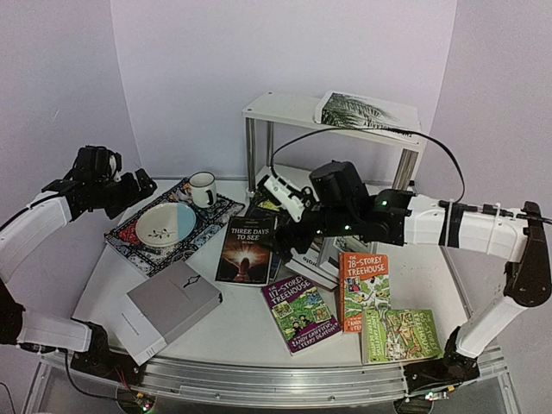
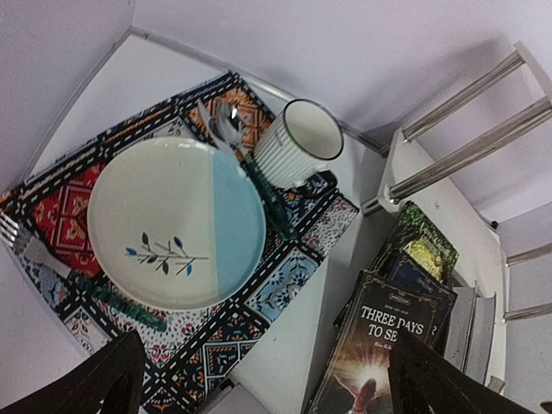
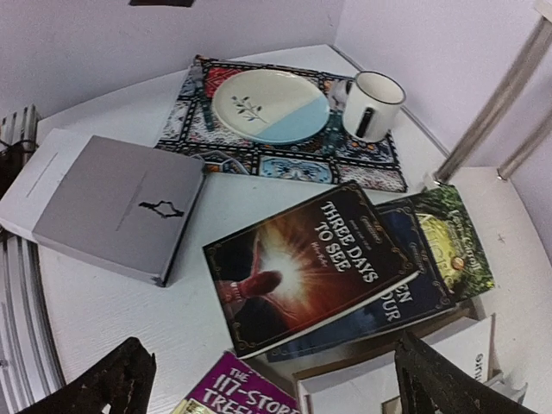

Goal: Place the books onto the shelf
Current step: Pick up the book from the center of the board.

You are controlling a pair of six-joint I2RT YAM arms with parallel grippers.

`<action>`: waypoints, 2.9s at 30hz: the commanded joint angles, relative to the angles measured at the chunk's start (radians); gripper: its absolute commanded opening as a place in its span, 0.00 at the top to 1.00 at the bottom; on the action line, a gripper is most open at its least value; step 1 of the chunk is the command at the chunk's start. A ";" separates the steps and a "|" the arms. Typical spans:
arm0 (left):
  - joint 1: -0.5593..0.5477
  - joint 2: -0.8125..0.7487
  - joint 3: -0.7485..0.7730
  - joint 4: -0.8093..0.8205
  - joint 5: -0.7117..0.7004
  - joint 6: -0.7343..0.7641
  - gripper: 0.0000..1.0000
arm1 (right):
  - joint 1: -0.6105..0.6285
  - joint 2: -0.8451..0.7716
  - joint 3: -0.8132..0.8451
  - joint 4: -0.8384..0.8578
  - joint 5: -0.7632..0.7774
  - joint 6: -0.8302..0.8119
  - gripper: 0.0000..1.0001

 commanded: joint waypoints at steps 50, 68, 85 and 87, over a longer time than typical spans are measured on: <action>0.117 0.104 -0.272 -0.003 0.134 -0.258 0.00 | 0.418 0.450 -0.080 0.633 0.178 -0.829 0.02; 0.118 0.099 -0.282 0.005 0.166 -0.244 0.00 | 0.469 0.823 0.231 0.757 0.398 -1.122 0.02; 0.118 0.068 -0.231 0.008 0.178 -0.204 0.00 | 0.470 0.931 0.328 0.914 0.485 -1.242 0.55; 0.118 0.049 -0.215 0.008 0.179 -0.202 0.01 | 0.471 0.921 0.311 0.948 0.487 -1.254 0.59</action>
